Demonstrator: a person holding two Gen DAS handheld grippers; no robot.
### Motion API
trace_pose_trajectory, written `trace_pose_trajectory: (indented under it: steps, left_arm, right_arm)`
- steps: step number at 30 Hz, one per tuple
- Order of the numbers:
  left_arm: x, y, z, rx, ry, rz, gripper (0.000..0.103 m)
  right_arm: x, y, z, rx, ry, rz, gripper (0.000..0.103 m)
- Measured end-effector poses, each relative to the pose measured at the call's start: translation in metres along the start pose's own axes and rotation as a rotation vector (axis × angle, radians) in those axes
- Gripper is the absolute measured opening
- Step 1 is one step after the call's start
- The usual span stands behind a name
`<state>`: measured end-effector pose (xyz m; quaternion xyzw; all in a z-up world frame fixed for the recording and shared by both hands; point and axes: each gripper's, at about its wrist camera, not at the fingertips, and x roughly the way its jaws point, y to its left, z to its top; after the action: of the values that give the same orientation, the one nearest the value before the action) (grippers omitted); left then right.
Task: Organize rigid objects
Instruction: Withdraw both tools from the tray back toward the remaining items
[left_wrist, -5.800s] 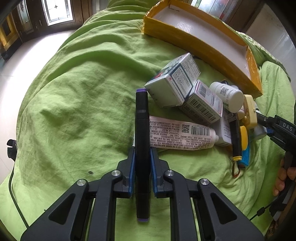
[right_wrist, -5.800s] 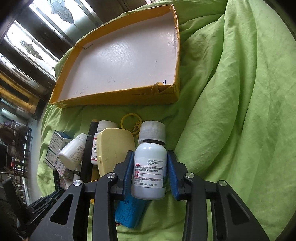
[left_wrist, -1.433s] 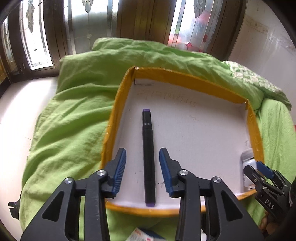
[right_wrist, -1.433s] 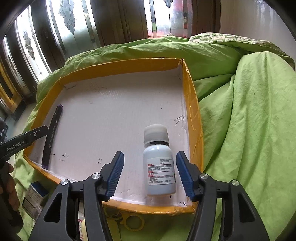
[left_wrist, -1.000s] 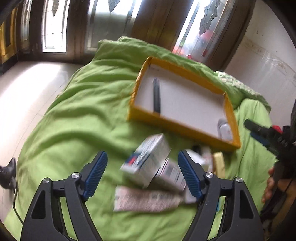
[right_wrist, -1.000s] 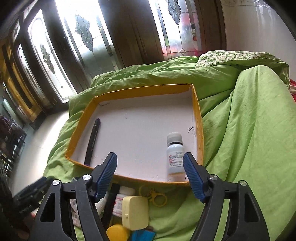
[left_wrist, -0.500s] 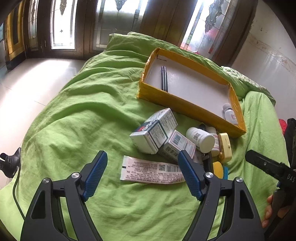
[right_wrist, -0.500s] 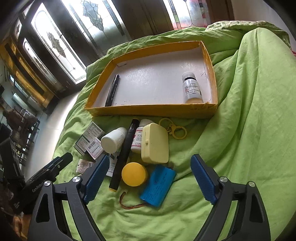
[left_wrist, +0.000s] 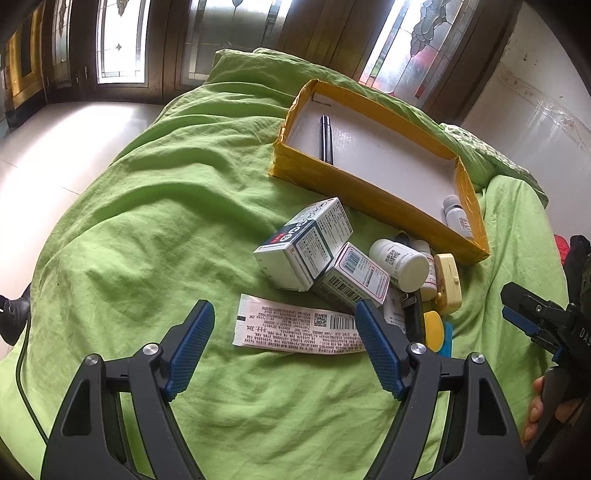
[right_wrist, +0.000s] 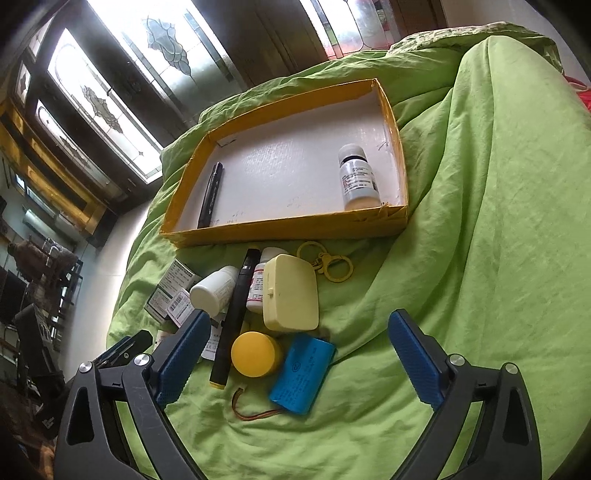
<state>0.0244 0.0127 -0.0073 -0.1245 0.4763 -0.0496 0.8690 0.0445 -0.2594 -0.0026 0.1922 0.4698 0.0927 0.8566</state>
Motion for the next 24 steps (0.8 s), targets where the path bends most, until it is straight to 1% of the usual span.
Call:
trace_pose_trajectory:
  steps: [2,4,6,9,10,11,13,15,17,19,20,22,23,24]
  left_arm:
    - [0.001,-0.002,0.0,0.012,0.009,-0.011,0.079]
    - [0.002,-0.009,-0.002,0.051,0.023,-0.014,0.079]
    - [0.005,-0.023,-0.005,0.139,0.052,0.005,0.079]
    - [0.015,-0.043,-0.007,0.275,0.129,-0.021,0.079]
    - [0.019,-0.048,-0.006,0.314,0.151,-0.014,0.079]
    - [0.024,-0.052,-0.006,0.348,0.174,0.005,0.079]
    - [0.031,-0.054,-0.006,0.391,0.192,0.052,0.079]
    - [0.04,-0.054,-0.006,0.409,0.222,0.067,0.079]
    - [0.046,-0.058,-0.006,0.439,0.227,0.081,0.079]
    - [0.05,-0.067,-0.005,0.507,0.212,0.11,0.079]
    - [0.053,-0.073,-0.005,0.561,0.203,0.139,0.079]
    - [0.06,-0.083,-0.008,0.658,0.199,0.173,0.079]
    - [0.062,-0.088,-0.011,0.712,0.201,0.184,0.078]
    - [0.064,-0.091,-0.013,0.752,0.206,0.172,0.065]
  right_arm:
    - [0.002,0.002,-0.001,-0.007,0.008,0.002,0.095]
    - [0.004,0.003,-0.002,-0.008,0.018,0.003,0.095]
    - [0.004,0.001,-0.002,0.001,0.026,0.01,0.095]
    - [0.003,-0.004,0.0,0.025,0.028,0.01,0.095]
    - [0.002,-0.007,0.001,0.033,0.025,0.01,0.095]
    - [0.001,-0.009,0.002,0.042,0.022,0.011,0.095]
    - [-0.001,-0.012,0.003,0.056,0.017,0.016,0.095]
    - [-0.001,-0.012,0.004,0.067,0.015,0.021,0.095]
    - [-0.001,-0.012,0.004,0.063,0.016,0.021,0.095]
    - [0.001,-0.012,0.003,0.061,0.02,0.022,0.095]
    - [0.001,-0.012,0.003,0.063,0.023,0.024,0.095]
    - [0.003,-0.012,0.003,0.067,0.027,0.025,0.095]
    - [0.002,-0.013,0.003,0.068,0.027,0.025,0.095]
    - [0.003,-0.013,0.003,0.07,0.027,0.025,0.095]
